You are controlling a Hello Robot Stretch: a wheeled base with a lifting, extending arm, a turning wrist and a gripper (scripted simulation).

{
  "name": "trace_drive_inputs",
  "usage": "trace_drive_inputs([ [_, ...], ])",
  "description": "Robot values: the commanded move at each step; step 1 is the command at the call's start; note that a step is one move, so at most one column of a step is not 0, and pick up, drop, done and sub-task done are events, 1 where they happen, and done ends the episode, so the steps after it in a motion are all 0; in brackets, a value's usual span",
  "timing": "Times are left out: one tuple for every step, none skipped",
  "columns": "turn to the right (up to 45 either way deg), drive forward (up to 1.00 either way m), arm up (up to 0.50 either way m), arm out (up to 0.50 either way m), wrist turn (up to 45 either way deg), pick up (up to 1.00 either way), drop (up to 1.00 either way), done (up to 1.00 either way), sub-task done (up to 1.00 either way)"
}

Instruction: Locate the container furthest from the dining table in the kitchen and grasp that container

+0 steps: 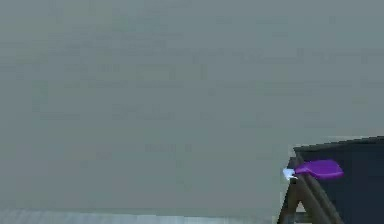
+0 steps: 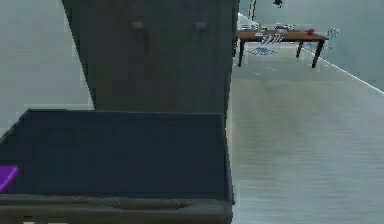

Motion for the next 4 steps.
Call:
trace_drive_inputs([
  [-42.0,0.0,0.0,0.0,0.0,0.0,0.0,0.0,0.0],
  [45.0,0.0,0.0,0.0,0.0,0.0,0.0,0.0,0.0],
  [36.0,0.0,0.0,0.0,0.0,0.0,0.0,0.0,0.0],
  [0.0,0.25,0.0,0.0,0.0,0.0,0.0,0.0,0.0],
])
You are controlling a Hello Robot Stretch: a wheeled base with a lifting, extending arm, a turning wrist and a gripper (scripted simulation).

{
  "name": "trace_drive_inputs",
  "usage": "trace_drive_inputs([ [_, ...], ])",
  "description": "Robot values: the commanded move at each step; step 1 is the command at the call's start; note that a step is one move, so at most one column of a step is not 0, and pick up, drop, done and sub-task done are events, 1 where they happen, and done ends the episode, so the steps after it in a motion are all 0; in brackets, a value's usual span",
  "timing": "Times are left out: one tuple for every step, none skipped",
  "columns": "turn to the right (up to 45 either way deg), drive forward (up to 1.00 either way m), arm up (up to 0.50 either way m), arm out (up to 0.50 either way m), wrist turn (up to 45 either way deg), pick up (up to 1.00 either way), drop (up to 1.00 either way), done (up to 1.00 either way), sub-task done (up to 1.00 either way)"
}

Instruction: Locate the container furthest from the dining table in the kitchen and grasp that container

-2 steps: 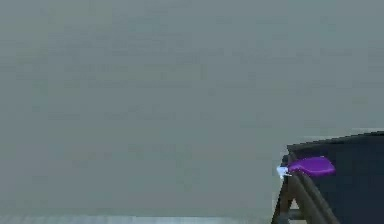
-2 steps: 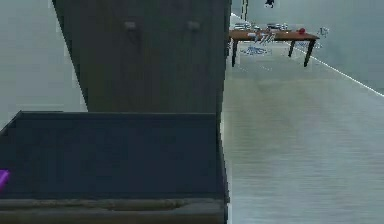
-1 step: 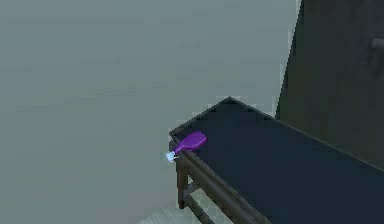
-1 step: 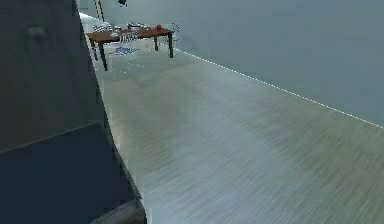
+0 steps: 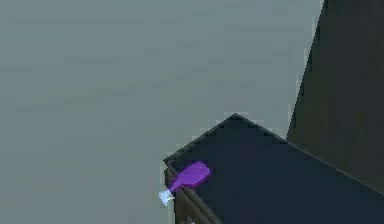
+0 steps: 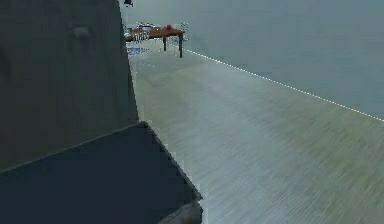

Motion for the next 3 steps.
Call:
trace_drive_inputs([
  [-45.0,0.0,0.0,0.0,0.0,0.0,0.0,0.0,0.0],
  [-36.0,0.0,0.0,0.0,0.0,0.0,0.0,0.0,0.0],
  [0.0,0.0,0.5,0.0,0.0,0.0,0.0,0.0,0.0],
])
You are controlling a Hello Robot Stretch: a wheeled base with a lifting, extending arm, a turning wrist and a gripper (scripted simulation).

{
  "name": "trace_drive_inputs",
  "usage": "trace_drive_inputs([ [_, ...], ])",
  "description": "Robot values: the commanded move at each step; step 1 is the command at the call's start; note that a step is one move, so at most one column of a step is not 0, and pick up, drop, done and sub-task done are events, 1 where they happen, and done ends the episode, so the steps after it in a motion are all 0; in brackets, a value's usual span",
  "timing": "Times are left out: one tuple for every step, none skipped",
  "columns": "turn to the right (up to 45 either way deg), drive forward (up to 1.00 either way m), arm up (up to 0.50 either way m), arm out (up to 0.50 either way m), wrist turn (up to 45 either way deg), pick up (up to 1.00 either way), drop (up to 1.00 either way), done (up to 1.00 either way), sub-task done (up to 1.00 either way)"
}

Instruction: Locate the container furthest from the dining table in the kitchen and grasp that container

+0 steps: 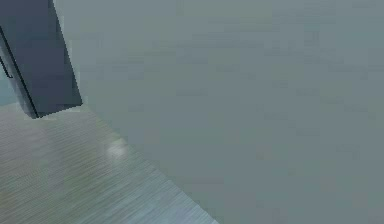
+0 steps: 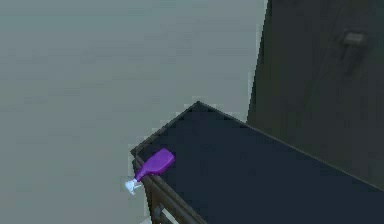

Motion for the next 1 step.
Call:
trace_drive_inputs([
  [0.0,0.0,0.32,0.0,0.0,0.0,0.0,0.0,0.0],
])
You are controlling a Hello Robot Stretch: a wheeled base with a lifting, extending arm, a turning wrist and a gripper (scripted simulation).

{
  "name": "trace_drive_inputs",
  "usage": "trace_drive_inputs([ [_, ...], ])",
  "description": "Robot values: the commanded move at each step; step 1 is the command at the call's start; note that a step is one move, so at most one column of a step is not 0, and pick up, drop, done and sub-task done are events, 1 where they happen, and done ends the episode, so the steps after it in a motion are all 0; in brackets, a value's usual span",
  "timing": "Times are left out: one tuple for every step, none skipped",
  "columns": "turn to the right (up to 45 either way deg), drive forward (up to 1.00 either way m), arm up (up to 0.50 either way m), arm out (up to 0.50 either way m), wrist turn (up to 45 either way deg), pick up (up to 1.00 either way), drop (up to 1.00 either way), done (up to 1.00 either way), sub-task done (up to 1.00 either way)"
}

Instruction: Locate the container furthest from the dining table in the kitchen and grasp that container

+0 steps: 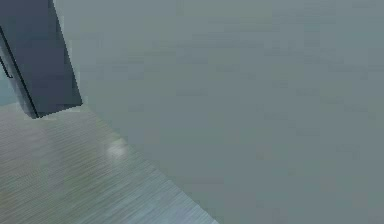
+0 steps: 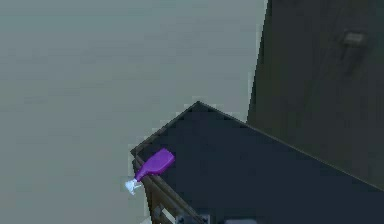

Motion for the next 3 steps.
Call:
trace_drive_inputs([
  [0.0,0.0,0.0,0.38,0.0,0.0,0.0,0.0,0.0],
  [0.0,0.0,0.0,0.0,45.0,0.0,0.0,0.0,0.0],
  [0.0,0.0,0.0,0.0,45.0,0.0,0.0,0.0,0.0],
])
